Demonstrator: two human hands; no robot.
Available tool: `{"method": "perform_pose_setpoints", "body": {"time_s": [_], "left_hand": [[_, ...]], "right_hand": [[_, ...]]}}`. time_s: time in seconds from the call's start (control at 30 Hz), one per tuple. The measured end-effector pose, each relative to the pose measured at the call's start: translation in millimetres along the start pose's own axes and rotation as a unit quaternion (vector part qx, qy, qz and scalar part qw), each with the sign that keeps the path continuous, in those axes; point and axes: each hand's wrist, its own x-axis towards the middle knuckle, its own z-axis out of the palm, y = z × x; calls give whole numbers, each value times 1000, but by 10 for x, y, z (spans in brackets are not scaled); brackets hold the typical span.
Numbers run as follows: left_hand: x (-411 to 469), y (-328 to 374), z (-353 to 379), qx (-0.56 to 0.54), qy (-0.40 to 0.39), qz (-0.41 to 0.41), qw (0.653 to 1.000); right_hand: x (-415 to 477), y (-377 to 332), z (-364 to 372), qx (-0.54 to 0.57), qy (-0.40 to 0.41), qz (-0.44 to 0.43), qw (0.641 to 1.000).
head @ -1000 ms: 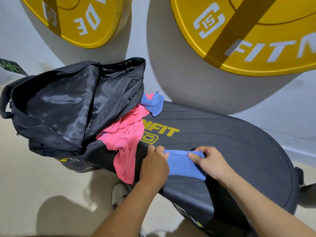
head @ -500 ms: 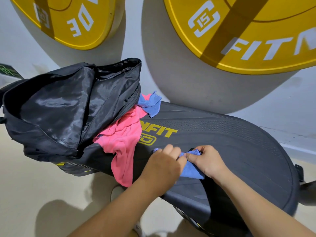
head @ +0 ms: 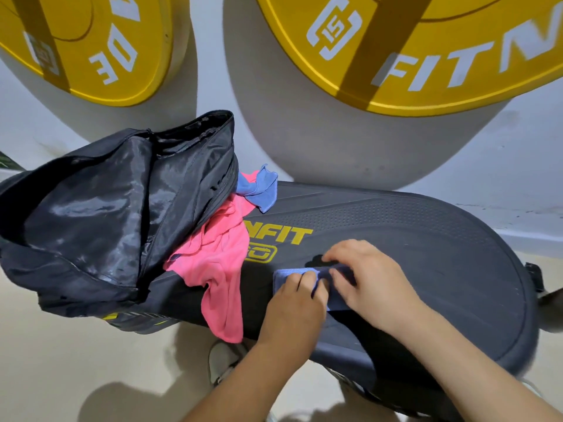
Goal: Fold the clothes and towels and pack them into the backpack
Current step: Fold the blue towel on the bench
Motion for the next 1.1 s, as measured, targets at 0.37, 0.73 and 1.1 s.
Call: {"method": "perform_pose_setpoints", "body": {"time_s": [0.37,0.73,1.1], "left_hand": [[66,-32,151,-31,60,-49,997],[375,-187,-100,-57,-34,-124,990],[-106,-29,-1484,-665,5,-213,716]], "right_hand": [[-185,340,83,-35,-211,27,977],[-34,335,79,250,-118,203,939],[26,-851,-924,534,-128,181,816]]}}
